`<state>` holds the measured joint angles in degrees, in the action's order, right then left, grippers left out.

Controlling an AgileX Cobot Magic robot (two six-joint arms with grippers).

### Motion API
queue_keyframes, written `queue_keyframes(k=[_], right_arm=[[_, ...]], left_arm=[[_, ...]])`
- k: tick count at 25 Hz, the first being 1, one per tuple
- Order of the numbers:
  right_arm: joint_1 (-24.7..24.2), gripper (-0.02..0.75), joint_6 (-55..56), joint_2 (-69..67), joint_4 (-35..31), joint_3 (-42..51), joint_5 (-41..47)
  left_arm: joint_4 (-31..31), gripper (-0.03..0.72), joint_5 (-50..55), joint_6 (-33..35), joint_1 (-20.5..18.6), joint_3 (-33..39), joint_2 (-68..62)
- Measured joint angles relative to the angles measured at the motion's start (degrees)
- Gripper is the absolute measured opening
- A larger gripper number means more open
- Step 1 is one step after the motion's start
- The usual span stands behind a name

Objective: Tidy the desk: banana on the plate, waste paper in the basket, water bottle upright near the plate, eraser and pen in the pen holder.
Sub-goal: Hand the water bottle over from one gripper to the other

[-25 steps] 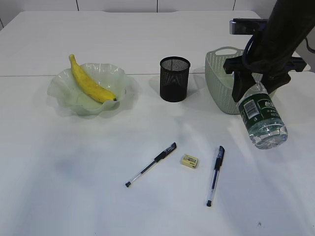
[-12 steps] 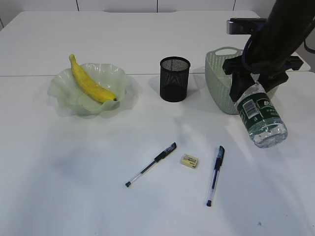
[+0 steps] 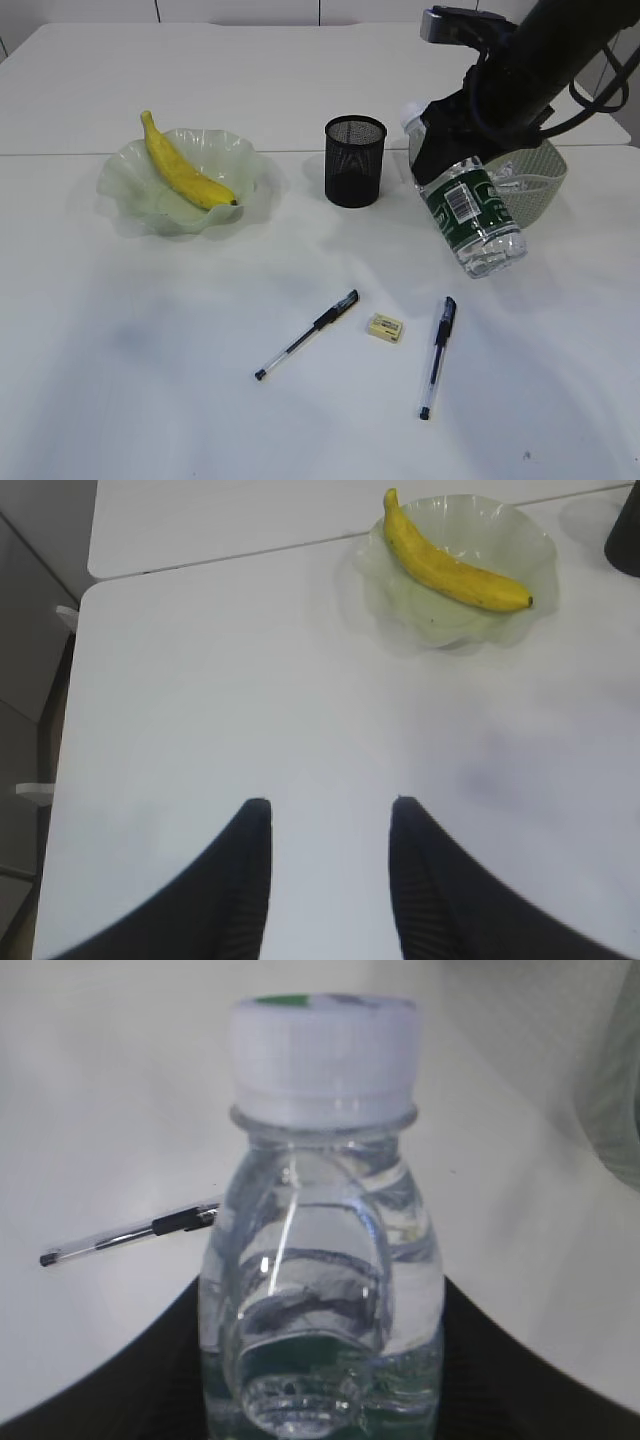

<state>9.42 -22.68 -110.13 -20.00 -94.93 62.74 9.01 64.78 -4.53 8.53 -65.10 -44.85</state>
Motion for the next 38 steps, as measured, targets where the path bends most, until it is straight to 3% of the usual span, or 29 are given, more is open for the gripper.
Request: queue_keyframes(k=[10, 26, 31, 38], right_arm=[[0.0, 0.403, -15.84, 0.19, -13.86, 0.0, -0.12], [0.0, 0.402, -43.77, 0.19, -33.87, 0.0, 6.56], [0.0, 0.402, -46.94, 0.19, -36.75, 0.0, 6.56], [0.0, 0.402, -46.95, 0.19, -37.33, 0.0, 6.56]], left_arm=[[-0.37, 0.276, 0.0, 0.0, 0.0, 0.0, 0.88], [-0.37, 0.276, -1.99, 0.0, 0.0, 0.0, 0.88], [-0.37, 0.276, -4.63, 0.0, 0.0, 1.2, 0.91], [-1.31, 0.276, -10.25, 0.0, 0.0, 8.35, 0.91]])
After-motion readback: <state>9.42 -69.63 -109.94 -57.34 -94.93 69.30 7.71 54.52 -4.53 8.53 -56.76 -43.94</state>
